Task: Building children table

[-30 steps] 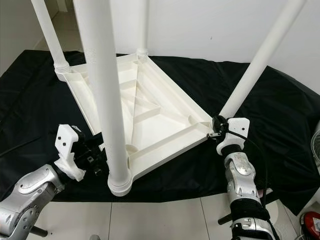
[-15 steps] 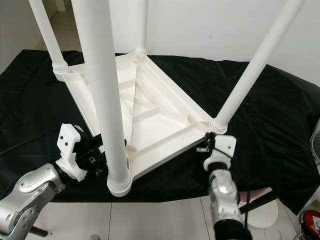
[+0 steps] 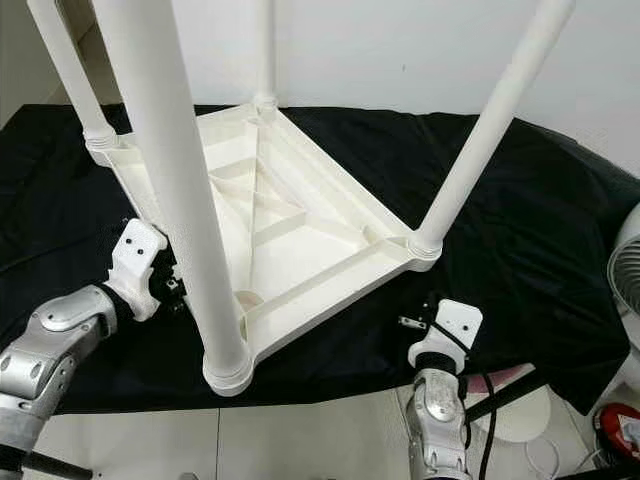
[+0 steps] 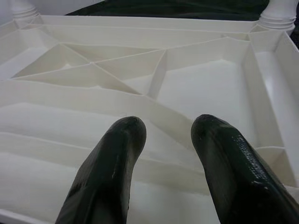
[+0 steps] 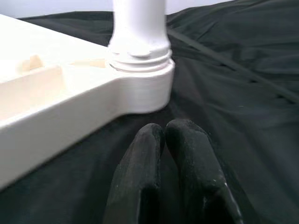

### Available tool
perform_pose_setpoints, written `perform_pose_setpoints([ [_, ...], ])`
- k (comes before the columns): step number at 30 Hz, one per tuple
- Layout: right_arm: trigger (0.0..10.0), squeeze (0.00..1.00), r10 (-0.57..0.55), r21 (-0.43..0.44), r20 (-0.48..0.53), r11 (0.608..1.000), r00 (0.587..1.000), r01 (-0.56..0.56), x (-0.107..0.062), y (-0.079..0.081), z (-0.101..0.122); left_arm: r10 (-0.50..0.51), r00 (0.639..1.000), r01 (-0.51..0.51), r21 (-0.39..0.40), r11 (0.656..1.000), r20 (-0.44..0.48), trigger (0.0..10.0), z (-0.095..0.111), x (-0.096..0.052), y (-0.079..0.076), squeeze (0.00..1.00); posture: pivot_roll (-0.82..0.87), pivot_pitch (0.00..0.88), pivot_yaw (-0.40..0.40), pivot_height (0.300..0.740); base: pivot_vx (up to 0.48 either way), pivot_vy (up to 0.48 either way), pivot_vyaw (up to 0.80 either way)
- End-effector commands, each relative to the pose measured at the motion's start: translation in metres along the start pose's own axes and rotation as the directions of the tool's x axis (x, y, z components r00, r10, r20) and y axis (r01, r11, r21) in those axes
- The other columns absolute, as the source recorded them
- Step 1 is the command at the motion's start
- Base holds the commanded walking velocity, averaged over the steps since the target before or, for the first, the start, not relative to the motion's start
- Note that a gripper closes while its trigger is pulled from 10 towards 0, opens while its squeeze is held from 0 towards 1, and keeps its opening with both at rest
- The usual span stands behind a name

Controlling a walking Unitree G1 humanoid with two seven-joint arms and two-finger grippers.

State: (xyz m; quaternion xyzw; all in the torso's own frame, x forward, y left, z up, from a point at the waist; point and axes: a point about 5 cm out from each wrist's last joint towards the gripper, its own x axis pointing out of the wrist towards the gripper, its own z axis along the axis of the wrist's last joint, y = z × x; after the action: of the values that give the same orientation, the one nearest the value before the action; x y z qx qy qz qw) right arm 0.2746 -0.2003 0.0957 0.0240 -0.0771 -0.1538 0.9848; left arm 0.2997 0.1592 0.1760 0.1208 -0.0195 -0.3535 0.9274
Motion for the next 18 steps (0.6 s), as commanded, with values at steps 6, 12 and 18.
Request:
perform_pose_setpoints([
  [6, 10.0, 0.0, 0.08, 0.023, -0.075, 0.997, 0.994, -0.078, 0.019, 0.019, -0.004, -0.141, 0.985, 0.14, 0.015, 0.99, 0.102, 10.0, 0.018, 0.008, -0.012, 0.0, 0.06, 0.103, -0.011, 0.74, 0.0, 0.0, 0.0],
  [12, 10.0, 0.0, 0.113, 0.048, -0.142, 0.993, 0.983, -0.107, 0.032, 0.027, -0.008, -0.154, 0.98, 0.155, 0.004, 0.988, 0.123, 10.0, 0.02, 0.016, -0.021, 0.0, 0.08, 0.092, -0.021, 0.74, 0.0, 0.0, 0.0],
  [18, 10.0, 0.0, 0.117, 0.076, -0.176, 0.992, 0.977, -0.105, 0.044, 0.031, -0.008, -0.216, 0.961, 0.22, -0.008, 0.975, 0.174, 10.0, 0.028, 0.023, -0.042, 0.0, 0.09, 0.082, -0.033, 0.74, 0.0, 0.0, 0.0],
])
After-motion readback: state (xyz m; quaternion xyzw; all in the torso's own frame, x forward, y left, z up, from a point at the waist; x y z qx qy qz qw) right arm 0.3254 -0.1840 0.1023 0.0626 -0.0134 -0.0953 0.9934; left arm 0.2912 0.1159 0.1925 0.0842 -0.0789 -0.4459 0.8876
